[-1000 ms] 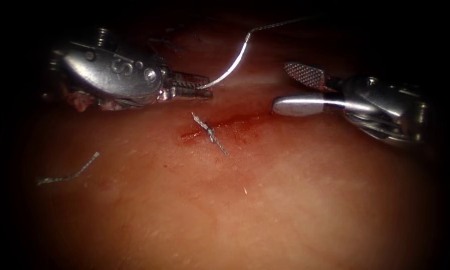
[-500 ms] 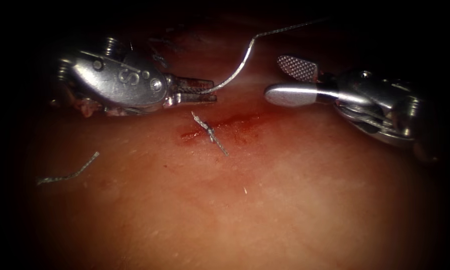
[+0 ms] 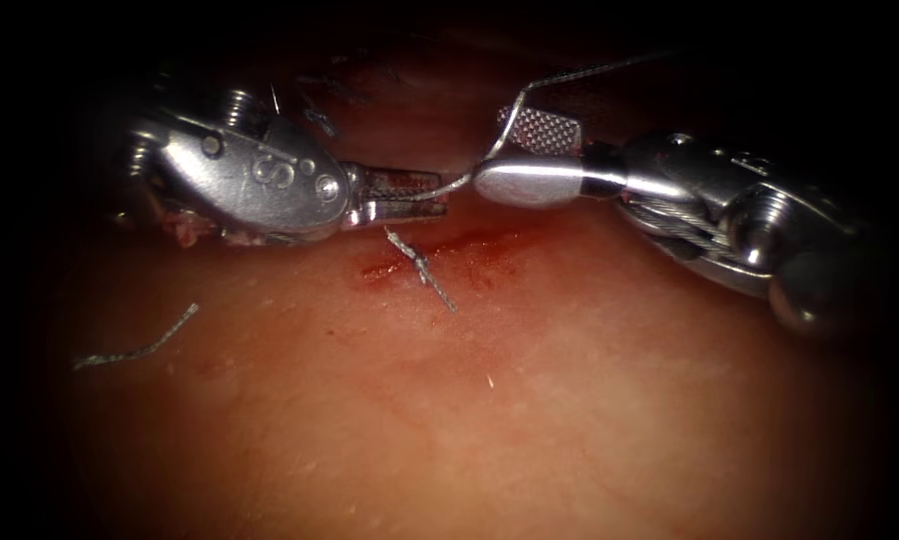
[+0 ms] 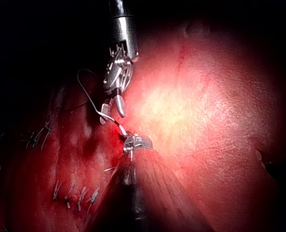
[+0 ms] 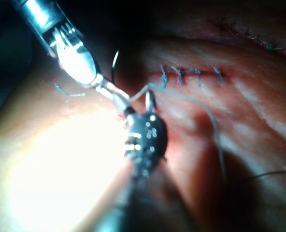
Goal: Wound Closure
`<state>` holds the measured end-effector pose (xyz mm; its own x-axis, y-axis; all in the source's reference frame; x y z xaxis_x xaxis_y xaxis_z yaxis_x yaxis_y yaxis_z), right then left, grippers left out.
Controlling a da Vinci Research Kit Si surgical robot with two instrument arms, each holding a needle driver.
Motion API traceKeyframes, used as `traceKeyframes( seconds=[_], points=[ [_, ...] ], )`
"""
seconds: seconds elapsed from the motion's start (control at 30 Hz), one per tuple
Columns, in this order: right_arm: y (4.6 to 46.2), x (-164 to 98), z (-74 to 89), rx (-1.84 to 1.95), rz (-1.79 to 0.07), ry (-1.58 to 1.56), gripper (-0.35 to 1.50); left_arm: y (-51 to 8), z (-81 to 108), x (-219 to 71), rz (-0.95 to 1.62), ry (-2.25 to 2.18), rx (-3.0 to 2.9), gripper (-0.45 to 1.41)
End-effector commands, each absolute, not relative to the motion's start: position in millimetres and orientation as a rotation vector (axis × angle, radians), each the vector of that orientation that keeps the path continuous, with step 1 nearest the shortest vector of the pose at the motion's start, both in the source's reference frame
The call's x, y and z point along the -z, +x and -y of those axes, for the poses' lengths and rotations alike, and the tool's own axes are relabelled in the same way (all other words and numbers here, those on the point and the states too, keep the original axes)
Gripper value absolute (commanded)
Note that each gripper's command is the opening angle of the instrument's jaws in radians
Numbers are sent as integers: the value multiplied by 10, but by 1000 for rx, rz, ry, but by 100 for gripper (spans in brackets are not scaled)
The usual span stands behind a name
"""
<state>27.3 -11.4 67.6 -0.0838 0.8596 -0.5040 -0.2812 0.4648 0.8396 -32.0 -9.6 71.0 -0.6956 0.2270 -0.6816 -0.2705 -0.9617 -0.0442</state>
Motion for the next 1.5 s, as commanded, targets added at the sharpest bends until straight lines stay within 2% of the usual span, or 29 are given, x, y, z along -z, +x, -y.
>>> traceKeyframes(
  seconds=[0.03,0.13,0.17,0.23,0.3,0.6,0.63,0.67,0.77,0.87,0.97,1.23,1.5],
  points=[
    [286,-680,116,-1037,-1331,574,96,-328,101,-713,-85,-1065,-2670,-45],
    [290,-681,115,-1049,-1329,580,83,-330,103,-712,-90,-1068,-2679,-45],
    [292,-681,115,-1055,-1328,583,69,-331,103,-712,-90,-1073,-2677,-45],
    [294,-681,114,-1054,-1328,594,9,-331,103,-711,-90,-1072,-2676,-45],
    [294,-680,115,-1048,-1330,611,-35,-331,103,-711,-89,-1073,-2676,-45],
    [279,-681,115,-986,-1317,591,-35,-331,99,-709,-74,-1093,-2671,-45],
    [279,-681,114,-966,-1318,575,-35,-331,98,-708,-54,-1098,-2655,-21],
    [278,-682,114,-930,-1316,548,-35,-330,96,-706,12,-1109,-2602,15],
    [275,-682,113,-828,-1291,479,-35,-328,90,-694,163,-1098,-2504,61],
    [274,-681,113,-764,-1261,435,-35,-328,87,-678,265,-1053,-2476,78],
    [273,-681,112,-713,-1226,375,-35,-328,83,-660,337,-1048,-2466,83],
    [271,-667,105,-407,-1199,150,-35,-317,67,-628,537,-951,-2444,79],
    [270,-650,112,-44,-1195,57,-35,-308,50,-641,655,-798,-2481,78]
  ],
)
